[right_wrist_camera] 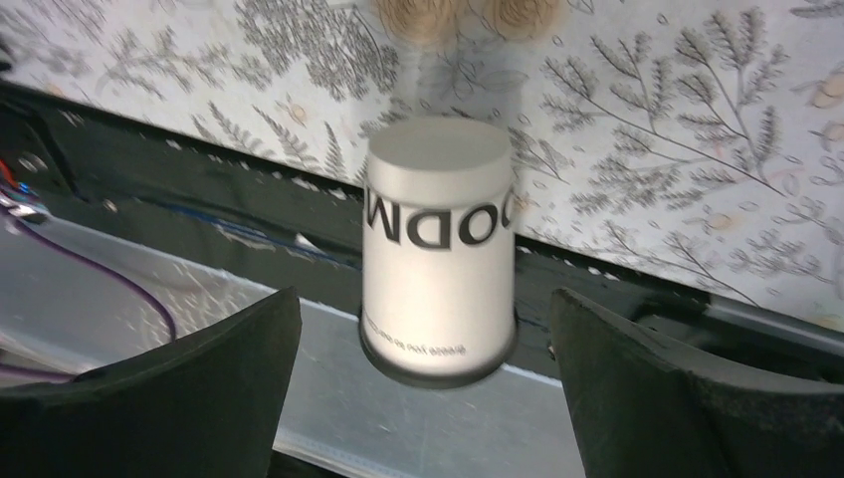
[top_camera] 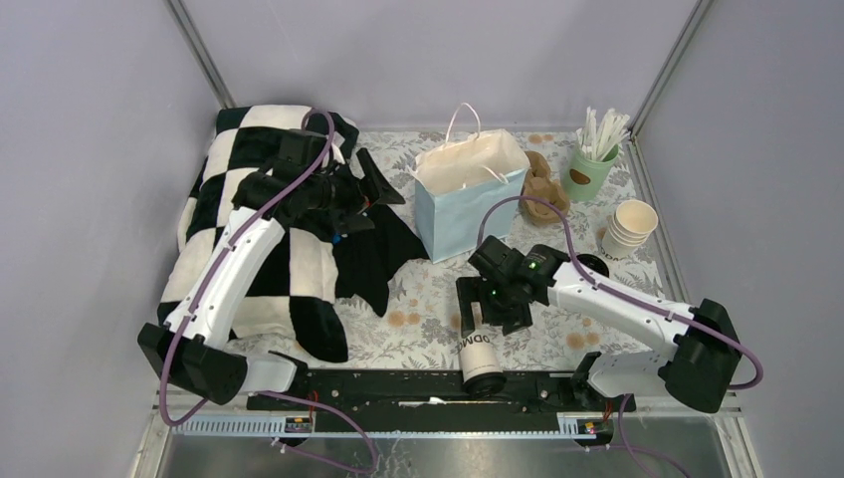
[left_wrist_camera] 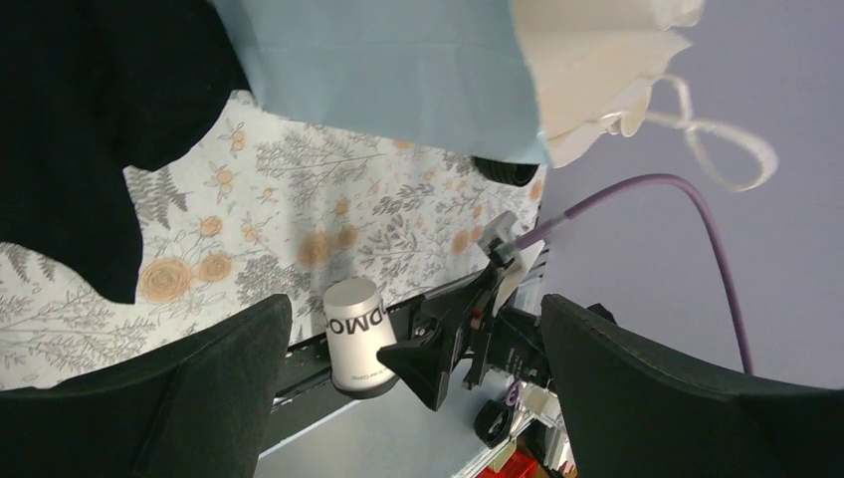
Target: Pack the takeout coffee
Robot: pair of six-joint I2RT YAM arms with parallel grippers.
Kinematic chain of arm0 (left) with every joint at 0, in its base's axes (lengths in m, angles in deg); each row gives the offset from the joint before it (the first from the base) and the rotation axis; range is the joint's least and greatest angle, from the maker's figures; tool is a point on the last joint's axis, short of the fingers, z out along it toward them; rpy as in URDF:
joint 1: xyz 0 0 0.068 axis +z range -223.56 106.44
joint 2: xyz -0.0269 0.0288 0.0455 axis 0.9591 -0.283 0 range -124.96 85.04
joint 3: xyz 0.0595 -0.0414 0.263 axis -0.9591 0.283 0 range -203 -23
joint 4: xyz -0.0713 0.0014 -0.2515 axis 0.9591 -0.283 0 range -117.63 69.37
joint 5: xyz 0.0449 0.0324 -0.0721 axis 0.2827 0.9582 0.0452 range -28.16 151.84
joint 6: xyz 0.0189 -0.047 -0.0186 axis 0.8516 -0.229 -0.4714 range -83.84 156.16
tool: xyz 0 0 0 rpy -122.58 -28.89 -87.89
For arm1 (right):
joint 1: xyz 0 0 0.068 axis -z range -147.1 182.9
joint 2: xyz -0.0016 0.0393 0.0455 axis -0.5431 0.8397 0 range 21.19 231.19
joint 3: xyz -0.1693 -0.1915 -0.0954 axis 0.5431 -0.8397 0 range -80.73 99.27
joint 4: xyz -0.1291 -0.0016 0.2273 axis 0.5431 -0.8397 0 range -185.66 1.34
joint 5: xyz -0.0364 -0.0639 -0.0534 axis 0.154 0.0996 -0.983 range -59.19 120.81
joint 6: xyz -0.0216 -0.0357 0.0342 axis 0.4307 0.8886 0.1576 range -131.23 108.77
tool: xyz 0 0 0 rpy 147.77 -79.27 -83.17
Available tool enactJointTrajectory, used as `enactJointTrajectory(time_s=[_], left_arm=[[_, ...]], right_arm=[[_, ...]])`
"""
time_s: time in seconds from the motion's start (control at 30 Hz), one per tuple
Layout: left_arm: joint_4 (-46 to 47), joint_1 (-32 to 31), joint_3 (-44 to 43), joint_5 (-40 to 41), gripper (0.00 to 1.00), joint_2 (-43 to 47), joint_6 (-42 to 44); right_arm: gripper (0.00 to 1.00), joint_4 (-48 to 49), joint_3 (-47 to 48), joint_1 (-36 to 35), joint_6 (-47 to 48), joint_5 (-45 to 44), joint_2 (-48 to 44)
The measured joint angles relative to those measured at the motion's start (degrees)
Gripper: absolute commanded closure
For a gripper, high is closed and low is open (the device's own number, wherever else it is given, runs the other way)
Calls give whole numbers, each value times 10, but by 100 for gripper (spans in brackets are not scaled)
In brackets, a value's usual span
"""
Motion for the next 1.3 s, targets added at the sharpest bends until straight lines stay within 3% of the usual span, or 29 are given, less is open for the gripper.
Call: enactJointTrajectory(time_s=[0.2, 0.5, 0.9, 1.03, 1.3], left_arm=[[-8, -1, 49, 2, 1, 8, 2], [-22, -3, 74, 2, 2, 59, 2], [-25, -4, 76, 0, 2, 82, 9], [-26, -4, 76, -2, 1, 82, 12], [-36, -4, 75, -6, 1, 82, 23]], right_arm=[[0, 90, -51, -2, -75, 0, 1], [6, 113, -63, -28, -102, -41, 57], [20, 121, -69, -56, -106, -71, 95], [32, 124, -70, -56, -111, -77, 98], [36, 98, -52, -56, -118, -99, 97]])
